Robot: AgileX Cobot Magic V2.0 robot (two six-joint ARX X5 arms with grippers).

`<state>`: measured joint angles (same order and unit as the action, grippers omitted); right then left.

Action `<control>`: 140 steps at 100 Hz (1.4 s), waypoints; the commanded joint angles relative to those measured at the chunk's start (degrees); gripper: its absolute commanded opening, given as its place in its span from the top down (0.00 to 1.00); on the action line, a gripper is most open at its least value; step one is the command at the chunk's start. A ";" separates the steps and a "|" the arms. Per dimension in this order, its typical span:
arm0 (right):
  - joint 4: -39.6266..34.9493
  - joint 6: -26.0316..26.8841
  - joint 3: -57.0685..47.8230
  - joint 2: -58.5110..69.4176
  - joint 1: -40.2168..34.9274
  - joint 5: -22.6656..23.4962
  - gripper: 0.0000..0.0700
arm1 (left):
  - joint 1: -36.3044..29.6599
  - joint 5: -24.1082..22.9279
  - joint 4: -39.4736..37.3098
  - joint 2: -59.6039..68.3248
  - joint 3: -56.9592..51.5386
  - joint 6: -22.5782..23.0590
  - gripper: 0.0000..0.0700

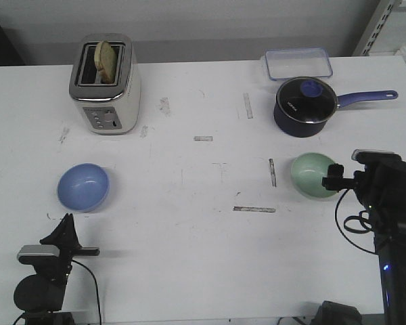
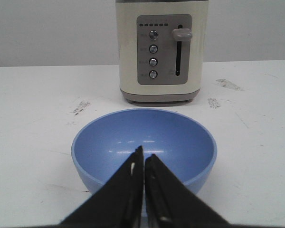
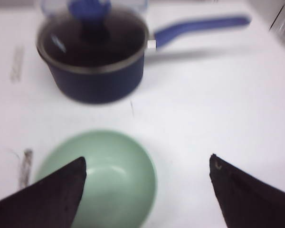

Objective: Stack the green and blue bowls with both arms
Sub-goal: 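Reach the right gripper to the pale green bowl rim and grasp it, then slide the green bowl with the right gripper toward the table center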

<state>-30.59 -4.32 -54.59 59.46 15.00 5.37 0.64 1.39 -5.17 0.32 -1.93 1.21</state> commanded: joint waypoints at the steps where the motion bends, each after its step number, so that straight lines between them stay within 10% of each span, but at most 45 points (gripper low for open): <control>1: -0.42 -4.48 -0.92 3.85 1.55 2.58 0.19 | 0.09 -0.11 -0.59 -0.13 1.20 0.72 1.00; 42: 2.84 -6.34 -0.92 22.64 4.24 3.69 0.27 | 0.09 -0.11 -0.59 -0.13 1.20 0.72 1.00; 72: 4.48 -6.32 -0.92 26.49 4.20 3.72 0.99 | 0.09 -0.11 -0.61 -0.13 1.20 0.72 1.00; 112: 5.14 -5.66 -3.54 21.90 2.93 3.91 1.00 | 0.09 -0.11 -0.63 -0.13 1.20 0.72 1.00; 140: 4.31 7.23 -8.68 14.29 -5.07 9.03 1.00 | 0.09 -0.11 -0.57 -0.13 1.20 0.72 1.00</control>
<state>-26.41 -3.36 -61.91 74.41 12.32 12.58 0.64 1.39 -5.17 0.32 -1.93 1.21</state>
